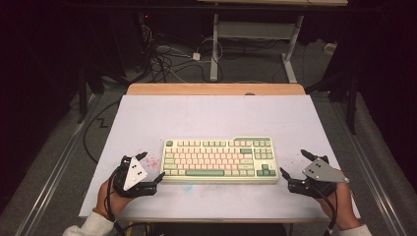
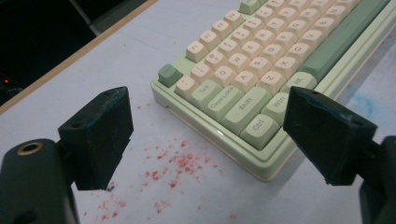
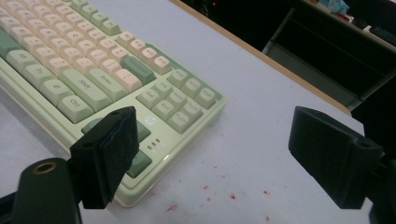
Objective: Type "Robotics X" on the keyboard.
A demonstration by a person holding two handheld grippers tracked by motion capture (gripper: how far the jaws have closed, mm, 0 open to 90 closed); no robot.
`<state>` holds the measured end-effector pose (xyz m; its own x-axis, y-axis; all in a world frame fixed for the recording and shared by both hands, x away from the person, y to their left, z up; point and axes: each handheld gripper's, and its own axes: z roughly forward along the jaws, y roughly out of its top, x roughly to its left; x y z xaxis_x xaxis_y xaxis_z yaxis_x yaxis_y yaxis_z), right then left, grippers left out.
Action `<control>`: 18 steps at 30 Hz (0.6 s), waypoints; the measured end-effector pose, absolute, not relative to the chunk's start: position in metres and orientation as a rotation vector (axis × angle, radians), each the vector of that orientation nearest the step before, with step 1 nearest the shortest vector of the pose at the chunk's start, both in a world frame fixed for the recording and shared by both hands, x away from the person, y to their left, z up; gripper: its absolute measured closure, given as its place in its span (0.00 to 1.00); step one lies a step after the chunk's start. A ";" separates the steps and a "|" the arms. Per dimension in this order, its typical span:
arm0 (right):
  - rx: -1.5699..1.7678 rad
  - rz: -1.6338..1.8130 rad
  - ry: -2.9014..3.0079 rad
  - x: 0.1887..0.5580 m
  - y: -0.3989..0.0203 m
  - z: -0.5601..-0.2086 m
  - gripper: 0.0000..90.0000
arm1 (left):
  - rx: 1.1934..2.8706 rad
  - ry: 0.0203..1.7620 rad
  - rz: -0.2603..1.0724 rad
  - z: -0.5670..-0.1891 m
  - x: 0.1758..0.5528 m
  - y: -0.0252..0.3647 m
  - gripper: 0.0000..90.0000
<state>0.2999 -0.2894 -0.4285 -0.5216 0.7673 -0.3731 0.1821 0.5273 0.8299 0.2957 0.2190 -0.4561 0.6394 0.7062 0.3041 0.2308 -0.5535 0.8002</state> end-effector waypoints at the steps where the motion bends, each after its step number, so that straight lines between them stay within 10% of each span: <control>1: 0.776 0.968 1.998 0.300 -0.290 -0.429 0.18 | 2.112 0.727 0.807 -0.457 0.295 0.220 0.17; 18: 0.819 0.968 2.006 0.290 -0.300 -0.449 0.18 | 2.128 0.754 0.763 -0.470 0.287 0.227 0.17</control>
<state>0.2897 -0.3002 -0.4492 -0.5146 0.7848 -0.3455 0.2179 0.5094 0.8325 0.2865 0.2266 -0.4697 0.6500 0.7081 0.2757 0.2675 -0.5528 0.7892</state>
